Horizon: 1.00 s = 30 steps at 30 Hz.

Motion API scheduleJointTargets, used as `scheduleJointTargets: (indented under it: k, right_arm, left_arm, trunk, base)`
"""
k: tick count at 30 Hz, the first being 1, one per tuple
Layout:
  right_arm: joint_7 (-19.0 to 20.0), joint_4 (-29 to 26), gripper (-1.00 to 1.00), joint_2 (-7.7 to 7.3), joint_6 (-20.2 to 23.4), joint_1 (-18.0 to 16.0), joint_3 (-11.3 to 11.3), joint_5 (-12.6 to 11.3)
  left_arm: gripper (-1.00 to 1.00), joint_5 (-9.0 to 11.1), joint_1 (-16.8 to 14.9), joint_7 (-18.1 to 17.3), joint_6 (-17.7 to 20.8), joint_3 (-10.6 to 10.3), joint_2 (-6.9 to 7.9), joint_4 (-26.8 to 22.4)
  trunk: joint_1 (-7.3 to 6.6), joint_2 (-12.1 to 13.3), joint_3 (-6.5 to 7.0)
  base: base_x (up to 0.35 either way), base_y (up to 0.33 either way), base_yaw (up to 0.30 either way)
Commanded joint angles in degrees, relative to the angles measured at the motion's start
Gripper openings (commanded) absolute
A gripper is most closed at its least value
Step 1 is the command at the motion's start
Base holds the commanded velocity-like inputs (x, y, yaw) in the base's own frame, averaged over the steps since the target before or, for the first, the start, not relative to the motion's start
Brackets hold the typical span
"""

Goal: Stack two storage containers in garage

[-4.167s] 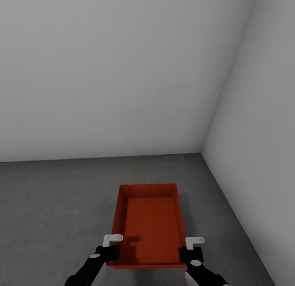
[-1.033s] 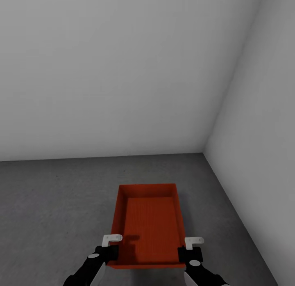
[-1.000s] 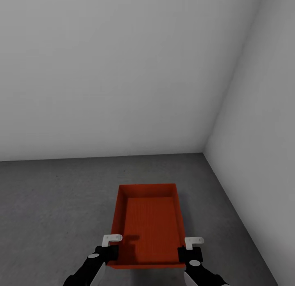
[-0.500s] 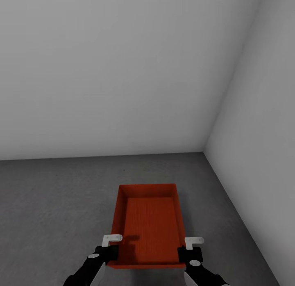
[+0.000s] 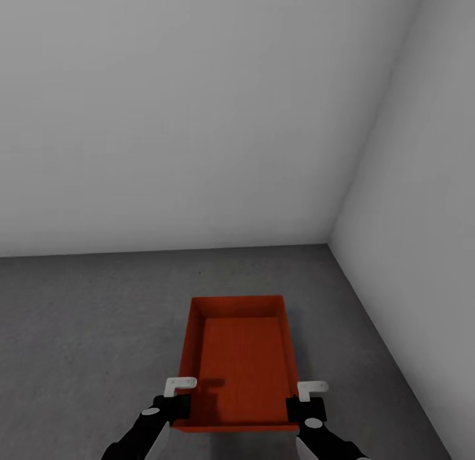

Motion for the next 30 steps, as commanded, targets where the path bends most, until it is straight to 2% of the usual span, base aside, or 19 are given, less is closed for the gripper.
scheduleJointTargets:
  k: [1, 7, 15, 21, 30]
  right_arm:
    - [-0.62, 0.13, -1.0, -2.39, -0.5, -0.06, -0.63, -0.85]
    - [-0.62, 0.13, -1.0, -2.39, -0.49, -0.06, -0.63, -0.85]
    - [-0.62, 0.13, -1.0, -2.39, -0.49, -0.06, -0.64, -0.85]
    - [-0.62, 0.13, -1.0, -2.39, -0.5, -0.06, -0.63, -0.85]
    - [-0.62, 0.13, -1.0, -2.39, -0.5, -0.06, -0.65, -0.85]
  left_arm:
    - [-1.0, -0.7, -0.01, 2.52, 0.38, 0.22, 0.79, -0.21]
    - [-1.0, -0.7, -0.01, 2.52, 0.38, 0.17, 0.79, -0.24]
    - [-1.0, -0.7, 0.01, 2.51, 0.38, 0.17, 0.79, -0.21]
    - [-1.0, -0.7, 0.0, 2.52, 0.38, 0.15, 0.79, -0.21]
    - [-1.0, -0.7, -0.01, 2.5, 0.38, 0.16, 0.79, -0.21]
  trunk:
    - [-0.01, -0.02, -0.04]
    - [1.09, -2.03, -0.94]
    - [1.09, -2.03, -0.94]
    - [2.41, -4.43, -2.02]
    - [2.41, -4.43, -2.02]
  base:
    - [0.0, 0.0, 0.0]
    - [0.0, 0.0, 0.0]
    - [0.0, 0.0, 0.0]
    - [0.0, 0.0, 0.0]
    - [0.0, 0.0, 0.0]
